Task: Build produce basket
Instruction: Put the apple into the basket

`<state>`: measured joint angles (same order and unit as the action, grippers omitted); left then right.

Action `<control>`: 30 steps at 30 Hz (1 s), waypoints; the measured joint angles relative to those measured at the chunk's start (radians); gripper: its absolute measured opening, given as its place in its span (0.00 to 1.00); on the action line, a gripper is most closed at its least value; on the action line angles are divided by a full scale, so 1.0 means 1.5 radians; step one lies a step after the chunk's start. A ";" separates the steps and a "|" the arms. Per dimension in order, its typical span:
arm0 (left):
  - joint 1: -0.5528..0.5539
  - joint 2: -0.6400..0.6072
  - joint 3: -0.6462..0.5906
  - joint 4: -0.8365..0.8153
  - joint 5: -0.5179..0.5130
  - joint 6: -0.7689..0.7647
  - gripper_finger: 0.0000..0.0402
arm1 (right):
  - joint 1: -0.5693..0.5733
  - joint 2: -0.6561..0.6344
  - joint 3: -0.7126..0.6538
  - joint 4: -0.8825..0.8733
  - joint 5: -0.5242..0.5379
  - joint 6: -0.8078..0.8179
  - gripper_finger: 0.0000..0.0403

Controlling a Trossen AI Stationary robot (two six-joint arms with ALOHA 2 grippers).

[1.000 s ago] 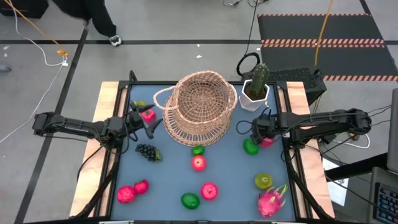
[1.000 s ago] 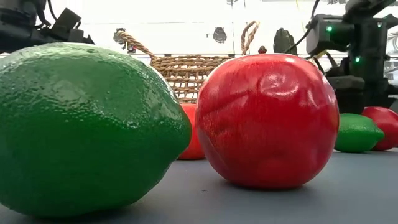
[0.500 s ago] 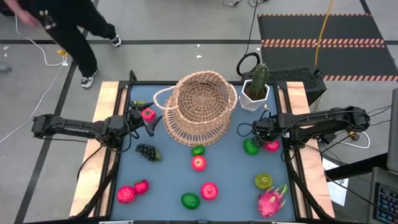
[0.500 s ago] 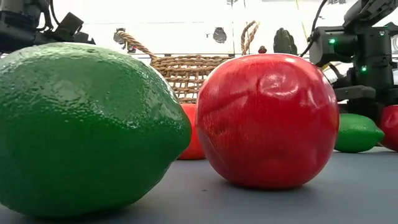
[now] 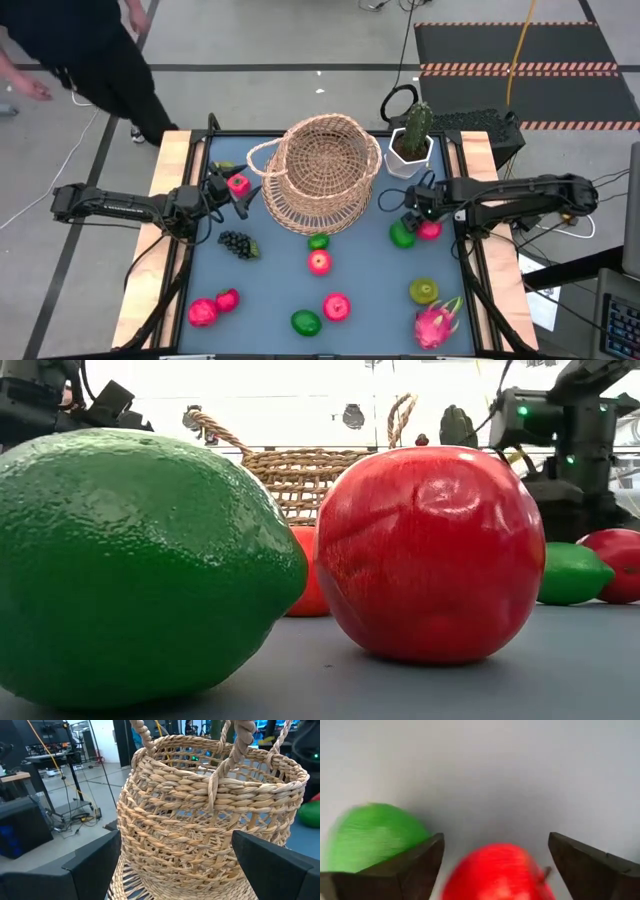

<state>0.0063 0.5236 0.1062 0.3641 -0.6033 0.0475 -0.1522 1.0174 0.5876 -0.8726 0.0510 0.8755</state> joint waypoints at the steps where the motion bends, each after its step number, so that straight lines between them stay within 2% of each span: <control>1: 0.000 0.000 0.000 0.001 0.000 0.001 0.95 | -0.006 -0.003 0.013 0.001 0.000 -0.014 0.89; 6: 0.000 0.000 0.000 0.004 0.000 0.000 0.95 | -0.025 -0.009 0.087 -0.042 0.000 -0.045 0.90; 13: 0.000 0.000 0.000 0.004 0.000 -0.009 0.95 | -0.025 -0.008 0.126 -0.235 -0.001 0.021 0.90; 23: 0.000 0.000 0.000 0.005 0.000 -0.004 0.95 | -0.024 -0.007 0.126 -0.229 -0.078 0.018 0.90; 30: 0.000 0.000 0.000 0.005 0.001 -0.016 0.95 | -0.022 0.045 0.126 -0.230 -0.157 -0.003 0.90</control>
<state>0.0063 0.5236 0.1062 0.3710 -0.6023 0.0242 -0.1848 1.0844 0.7769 -1.2169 -0.1852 0.8711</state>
